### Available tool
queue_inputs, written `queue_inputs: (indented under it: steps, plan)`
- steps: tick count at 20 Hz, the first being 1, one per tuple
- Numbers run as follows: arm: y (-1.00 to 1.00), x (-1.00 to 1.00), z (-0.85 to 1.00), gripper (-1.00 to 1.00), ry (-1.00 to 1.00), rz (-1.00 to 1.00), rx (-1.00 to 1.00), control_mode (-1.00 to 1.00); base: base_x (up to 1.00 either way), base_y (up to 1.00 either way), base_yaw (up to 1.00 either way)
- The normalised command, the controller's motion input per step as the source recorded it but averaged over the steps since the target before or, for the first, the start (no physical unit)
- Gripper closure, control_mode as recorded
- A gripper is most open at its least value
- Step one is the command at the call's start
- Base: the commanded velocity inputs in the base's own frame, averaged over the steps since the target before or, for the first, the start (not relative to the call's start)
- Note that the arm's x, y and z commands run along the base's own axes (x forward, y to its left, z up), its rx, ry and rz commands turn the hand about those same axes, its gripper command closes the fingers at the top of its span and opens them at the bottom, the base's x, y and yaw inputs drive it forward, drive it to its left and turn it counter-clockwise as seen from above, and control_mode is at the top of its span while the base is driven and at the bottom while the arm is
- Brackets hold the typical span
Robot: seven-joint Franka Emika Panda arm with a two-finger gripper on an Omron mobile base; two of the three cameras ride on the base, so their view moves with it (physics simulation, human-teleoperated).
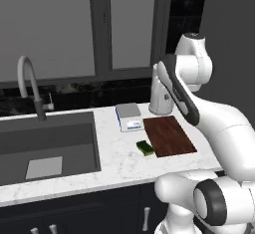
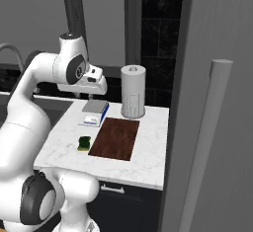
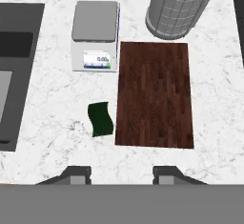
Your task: Pick up the sponge from the counter and clean the cutting board by briefly scrubbing or pressing down on the cutting board. Once finished, release the sponge.
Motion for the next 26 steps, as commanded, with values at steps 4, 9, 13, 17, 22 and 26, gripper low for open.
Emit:
queue_inputs:
  steps: [4, 9, 13, 17, 22, 26]
  plan:
    - [0.11, -0.04, -0.27, -1.00, 0.00, 0.01, 0.00, -1.00, 0.00, 0.00, 0.00]
    - [0.29, -0.11, -0.64, -1.00, -0.03, 0.00, -0.01, -1.00, 0.00, 0.00, 0.00]
    - [0.27, -0.02, -0.74, -1.00, -0.02, 0.00, -0.02, -1.00, 0.00, 0.00, 0.00]
    - [0.16, 0.00, -0.60, -1.00, 0.00, 0.01, 0.00, -1.00, 0.00, 0.00, 0.00]
    - [0.08, 0.00, -0.39, -1.00, 0.08, 0.04, 0.00, -1.00, 0.00, 0.00, 0.00]
    - [0.19, 0.13, -0.41, -1.00, 0.15, 0.07, 0.00, -1.00, 0.00, 0.00, 0.00]
